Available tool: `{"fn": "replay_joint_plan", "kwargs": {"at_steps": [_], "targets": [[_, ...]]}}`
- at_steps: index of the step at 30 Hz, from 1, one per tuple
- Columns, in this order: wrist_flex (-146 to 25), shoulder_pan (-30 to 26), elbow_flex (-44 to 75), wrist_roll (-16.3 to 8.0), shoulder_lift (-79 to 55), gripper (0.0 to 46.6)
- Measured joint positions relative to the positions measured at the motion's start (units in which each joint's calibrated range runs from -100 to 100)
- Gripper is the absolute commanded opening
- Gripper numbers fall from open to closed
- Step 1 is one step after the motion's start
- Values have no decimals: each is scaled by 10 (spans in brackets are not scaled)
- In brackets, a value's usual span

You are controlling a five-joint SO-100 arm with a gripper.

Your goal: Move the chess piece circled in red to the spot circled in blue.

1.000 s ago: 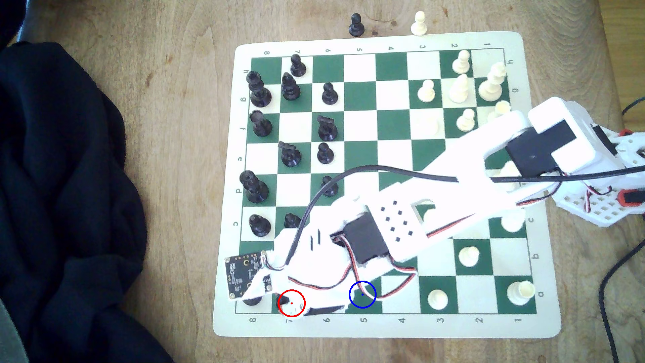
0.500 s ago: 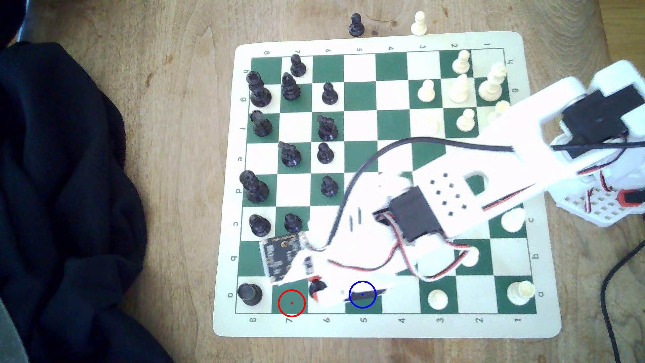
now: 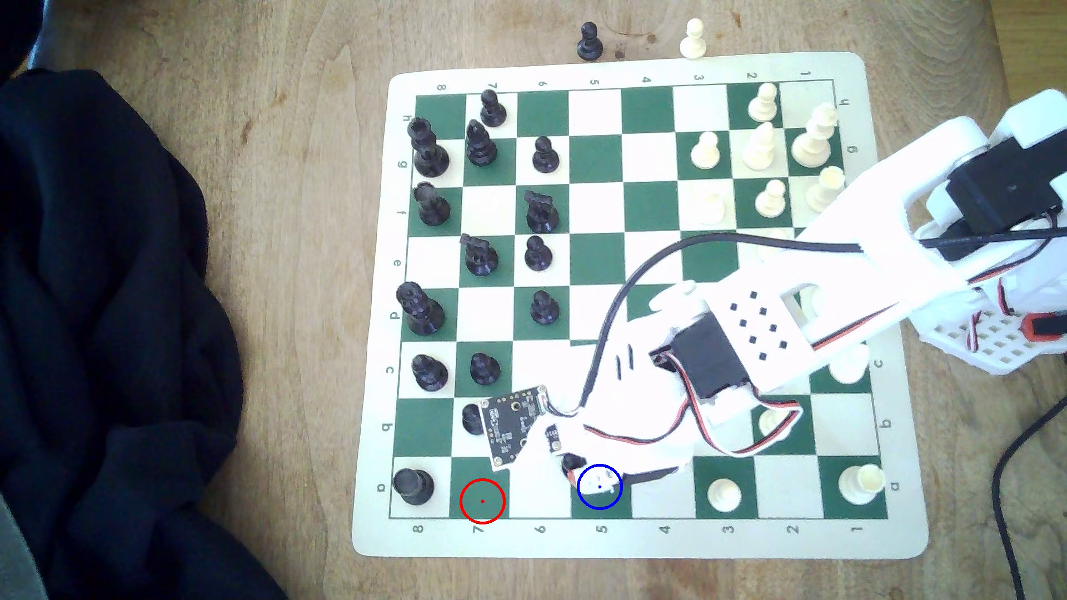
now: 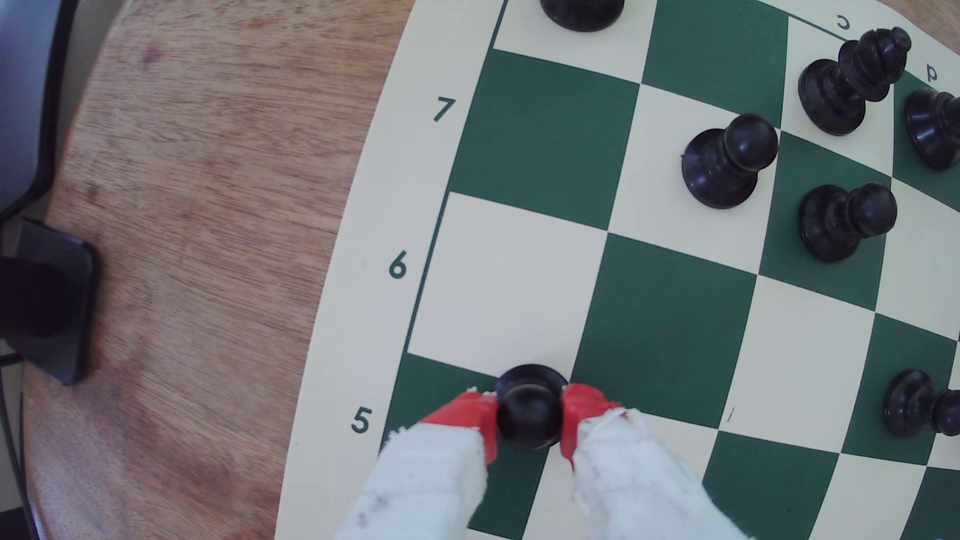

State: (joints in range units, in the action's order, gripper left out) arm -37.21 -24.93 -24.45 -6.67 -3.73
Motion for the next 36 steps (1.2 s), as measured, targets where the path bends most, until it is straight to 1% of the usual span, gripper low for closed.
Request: {"fn": "replay_joint_plan", "kwargs": {"at_steps": [10, 23, 36], "targets": [[-8, 0, -23, 1, 8, 3], [-28, -29, -24, 0, 32, 3], [-29, -30, -24, 0, 32, 3]]}}
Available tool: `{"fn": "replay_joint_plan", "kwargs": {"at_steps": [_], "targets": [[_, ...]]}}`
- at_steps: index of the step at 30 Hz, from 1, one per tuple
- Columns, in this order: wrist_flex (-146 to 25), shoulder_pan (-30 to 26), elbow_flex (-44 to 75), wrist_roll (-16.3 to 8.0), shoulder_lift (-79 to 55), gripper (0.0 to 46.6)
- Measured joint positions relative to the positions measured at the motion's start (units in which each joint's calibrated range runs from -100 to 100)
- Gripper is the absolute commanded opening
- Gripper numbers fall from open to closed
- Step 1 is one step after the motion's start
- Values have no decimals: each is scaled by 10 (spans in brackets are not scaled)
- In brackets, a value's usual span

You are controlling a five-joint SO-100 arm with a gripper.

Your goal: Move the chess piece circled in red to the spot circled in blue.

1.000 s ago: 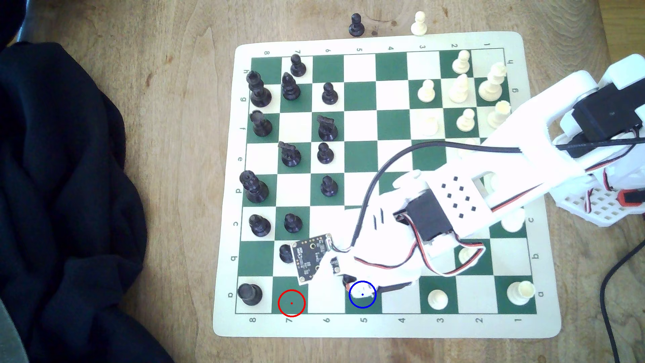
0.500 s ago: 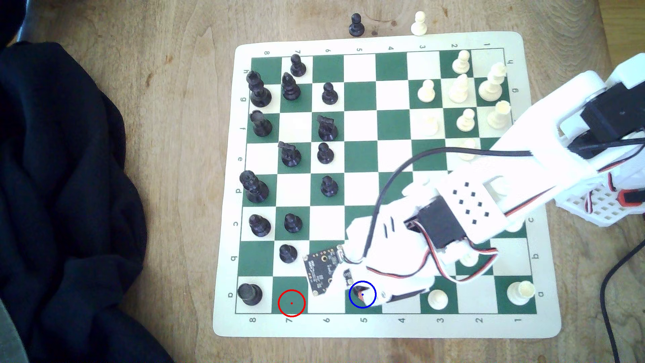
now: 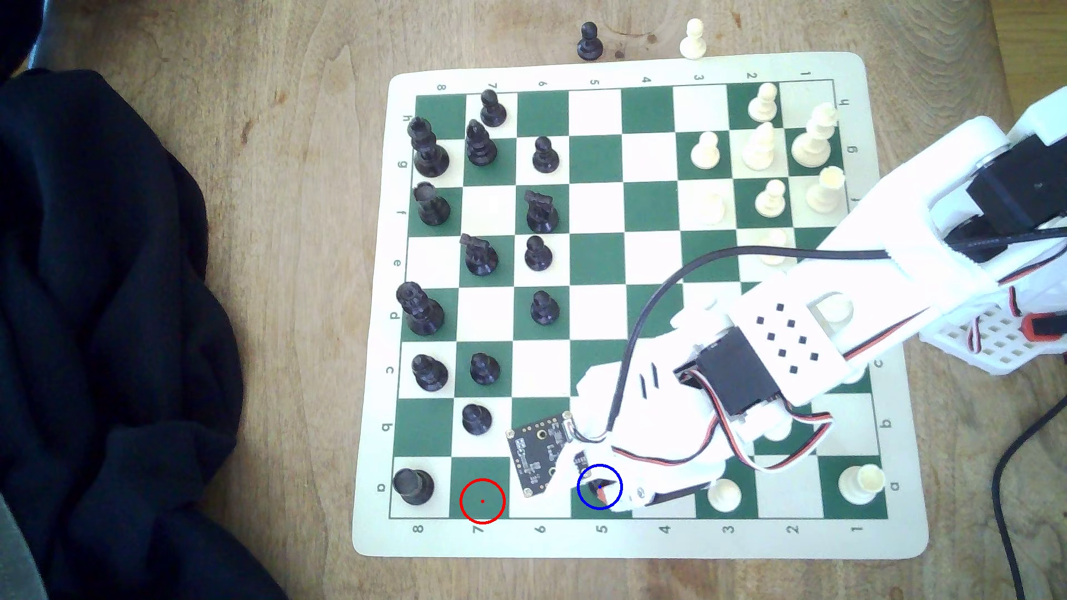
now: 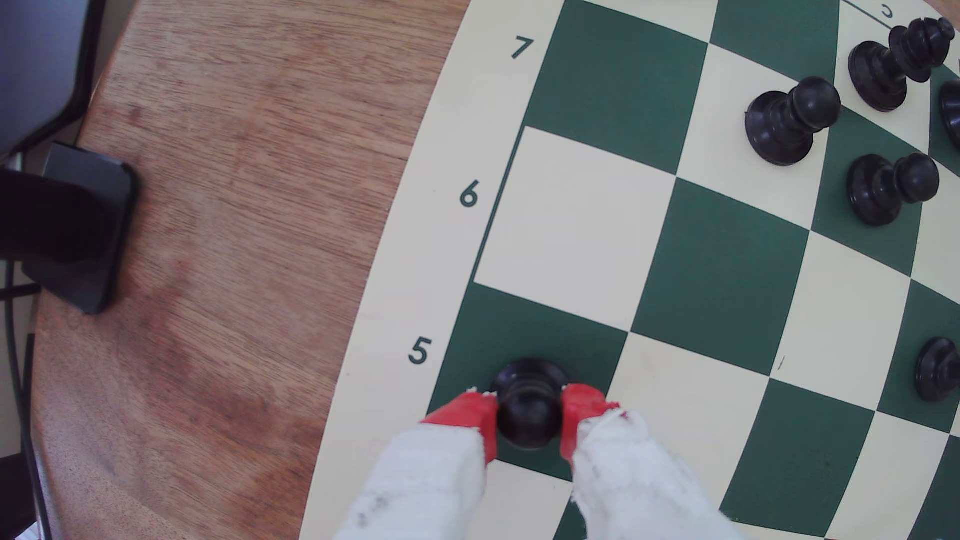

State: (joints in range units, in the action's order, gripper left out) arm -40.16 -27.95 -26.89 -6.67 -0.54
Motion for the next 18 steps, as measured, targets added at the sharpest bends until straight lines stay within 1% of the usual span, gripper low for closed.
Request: {"fn": "replay_joint_plan", "kwargs": {"at_steps": [5, 6, 7, 9, 11, 15, 18], "targets": [[7, -6, 0, 2, -13, 4], [8, -7, 0, 2, -14, 11], [10, -8, 0, 0, -15, 25], [10, -8, 0, -2, -15, 77], [10, -8, 0, -2, -15, 117], [10, -7, 0, -2, -16, 137], [10, -7, 0, -2, -16, 141]]}}
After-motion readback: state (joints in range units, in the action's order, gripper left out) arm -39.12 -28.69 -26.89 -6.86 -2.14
